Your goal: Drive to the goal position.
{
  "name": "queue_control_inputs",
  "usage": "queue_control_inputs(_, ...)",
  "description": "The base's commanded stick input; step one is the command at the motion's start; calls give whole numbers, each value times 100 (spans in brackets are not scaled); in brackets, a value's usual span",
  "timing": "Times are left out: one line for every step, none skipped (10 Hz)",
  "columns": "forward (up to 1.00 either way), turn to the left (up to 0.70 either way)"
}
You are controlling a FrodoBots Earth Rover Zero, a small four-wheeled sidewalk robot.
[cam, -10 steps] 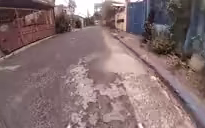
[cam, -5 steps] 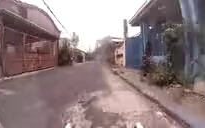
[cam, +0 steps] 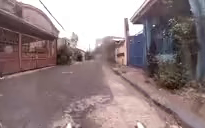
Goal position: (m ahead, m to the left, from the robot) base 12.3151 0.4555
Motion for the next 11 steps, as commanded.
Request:
queue_control_inputs(78,0)
queue_control_inputs(78,0)
queue_control_inputs(78,0)
queue_control_inputs(79,0)
queue_control_inputs(78,0)
queue_control_inputs(78,0)
queue_control_inputs(78,0)
queue_control_inputs(78,0)
queue_control_inputs(78,0)
queue_control_inputs(78,0)
queue_control_inputs(78,0)
